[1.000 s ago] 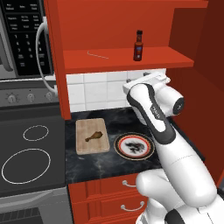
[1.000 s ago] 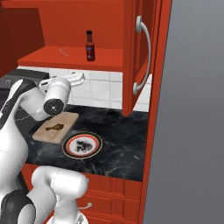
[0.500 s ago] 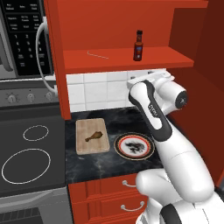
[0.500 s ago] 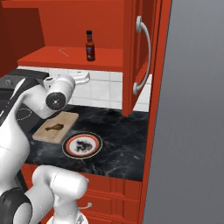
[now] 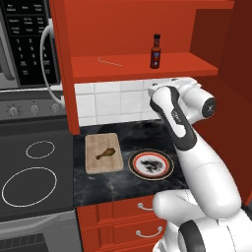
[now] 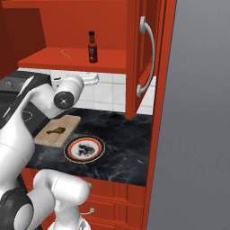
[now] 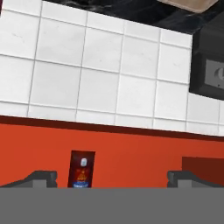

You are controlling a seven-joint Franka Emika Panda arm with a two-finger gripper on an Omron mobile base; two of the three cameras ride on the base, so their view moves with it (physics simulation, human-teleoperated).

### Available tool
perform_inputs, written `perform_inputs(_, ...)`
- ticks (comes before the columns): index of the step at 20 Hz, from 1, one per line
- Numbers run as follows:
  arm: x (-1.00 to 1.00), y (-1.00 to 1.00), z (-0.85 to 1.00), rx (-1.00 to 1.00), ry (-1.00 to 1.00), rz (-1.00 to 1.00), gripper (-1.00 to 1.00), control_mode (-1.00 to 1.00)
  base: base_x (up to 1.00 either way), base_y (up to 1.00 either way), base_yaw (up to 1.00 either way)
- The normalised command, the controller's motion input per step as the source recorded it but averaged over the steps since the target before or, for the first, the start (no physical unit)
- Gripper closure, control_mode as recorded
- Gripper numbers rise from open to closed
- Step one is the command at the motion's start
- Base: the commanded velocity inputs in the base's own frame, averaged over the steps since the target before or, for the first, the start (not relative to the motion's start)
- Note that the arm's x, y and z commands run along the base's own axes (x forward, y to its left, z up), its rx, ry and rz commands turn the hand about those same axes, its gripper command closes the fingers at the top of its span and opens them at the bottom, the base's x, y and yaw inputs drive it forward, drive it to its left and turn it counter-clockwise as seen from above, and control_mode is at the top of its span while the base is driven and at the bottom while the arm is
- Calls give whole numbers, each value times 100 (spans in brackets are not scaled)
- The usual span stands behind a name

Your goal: Pick the chicken drumstick from the plate and place it on the cutting board. Then pick the condiment bottle from the cabinet and place it next to the cutting board.

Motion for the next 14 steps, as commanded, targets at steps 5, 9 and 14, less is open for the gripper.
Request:
perform_inputs(5, -7, -1, 21, 10, 1, -4, -100, -100, 0, 0, 0)
perform_inputs(9, -7, 0, 27, 9, 0, -4, -100, -100, 0, 0, 0)
perform_inputs(14, -6, 0, 33, 9, 0, -5, -100, -100, 0, 0, 0)
